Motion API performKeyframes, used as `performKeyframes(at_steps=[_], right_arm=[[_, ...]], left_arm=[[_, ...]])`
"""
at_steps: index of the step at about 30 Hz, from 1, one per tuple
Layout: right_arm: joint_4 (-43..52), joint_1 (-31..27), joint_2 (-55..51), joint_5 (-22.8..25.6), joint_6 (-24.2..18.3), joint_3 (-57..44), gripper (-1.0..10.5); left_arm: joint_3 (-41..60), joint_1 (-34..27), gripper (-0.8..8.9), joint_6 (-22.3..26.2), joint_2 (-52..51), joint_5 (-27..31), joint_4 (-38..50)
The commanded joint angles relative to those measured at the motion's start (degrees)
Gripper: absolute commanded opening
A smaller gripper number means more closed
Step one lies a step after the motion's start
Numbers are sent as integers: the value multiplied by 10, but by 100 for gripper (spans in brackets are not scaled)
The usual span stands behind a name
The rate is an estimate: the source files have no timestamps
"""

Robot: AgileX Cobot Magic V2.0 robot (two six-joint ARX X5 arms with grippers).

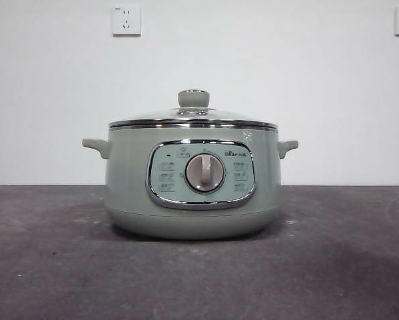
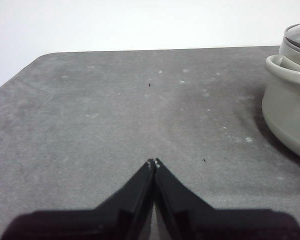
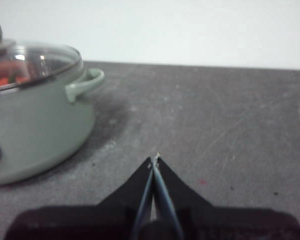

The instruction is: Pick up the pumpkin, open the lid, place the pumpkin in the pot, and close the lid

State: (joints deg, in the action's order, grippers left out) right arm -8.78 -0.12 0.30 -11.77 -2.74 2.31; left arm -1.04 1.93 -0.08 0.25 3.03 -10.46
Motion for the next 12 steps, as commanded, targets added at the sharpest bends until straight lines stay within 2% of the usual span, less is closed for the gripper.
performKeyframes(at_steps=[1,12], right_arm=[[-2,-1,-2,2,7,-9,0],[-11,-1,-2,2,7,-17,1]], left_arm=[[9,-1,-3,-3,-2,-2,3],[9,-1,-3,-3,-2,-1,3]])
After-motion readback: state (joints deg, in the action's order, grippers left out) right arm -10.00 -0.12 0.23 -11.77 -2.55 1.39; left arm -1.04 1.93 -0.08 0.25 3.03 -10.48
